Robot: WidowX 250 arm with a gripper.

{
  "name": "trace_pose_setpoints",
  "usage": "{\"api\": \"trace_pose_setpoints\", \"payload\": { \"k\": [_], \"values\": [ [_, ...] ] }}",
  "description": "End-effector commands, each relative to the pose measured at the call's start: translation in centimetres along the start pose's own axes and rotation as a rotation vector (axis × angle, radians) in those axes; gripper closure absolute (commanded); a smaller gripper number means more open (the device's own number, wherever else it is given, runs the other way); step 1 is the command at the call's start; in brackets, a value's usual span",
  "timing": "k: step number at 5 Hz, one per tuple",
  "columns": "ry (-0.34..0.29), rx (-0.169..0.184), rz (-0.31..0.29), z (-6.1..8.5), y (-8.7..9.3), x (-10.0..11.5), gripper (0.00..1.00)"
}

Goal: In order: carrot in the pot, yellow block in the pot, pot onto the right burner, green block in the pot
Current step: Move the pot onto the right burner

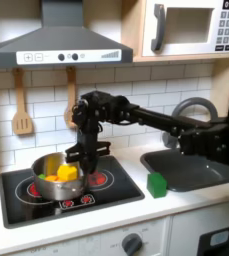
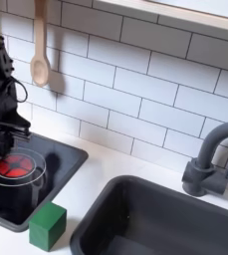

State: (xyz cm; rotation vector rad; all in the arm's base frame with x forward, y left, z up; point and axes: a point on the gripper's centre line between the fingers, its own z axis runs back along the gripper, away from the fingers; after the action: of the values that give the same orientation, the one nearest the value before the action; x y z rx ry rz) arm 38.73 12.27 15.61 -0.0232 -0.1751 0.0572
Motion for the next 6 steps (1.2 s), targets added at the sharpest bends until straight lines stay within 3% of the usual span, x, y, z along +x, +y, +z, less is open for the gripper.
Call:
{"api": "trace_pose_setpoints", "payload": {
  "k": [1, 2, 6],
  "values": [
    [-0.002, -0.029, -0.041, -0.9, -2.4, 0.0, 1.0],
    [-0.018, -0.035, -0.09, -0.6, -4.5, 0.0, 1.0],
    [-0.04, -0.061, -0.117, 0.6, -6.3, -0.3, 1.0]
  ]
}}
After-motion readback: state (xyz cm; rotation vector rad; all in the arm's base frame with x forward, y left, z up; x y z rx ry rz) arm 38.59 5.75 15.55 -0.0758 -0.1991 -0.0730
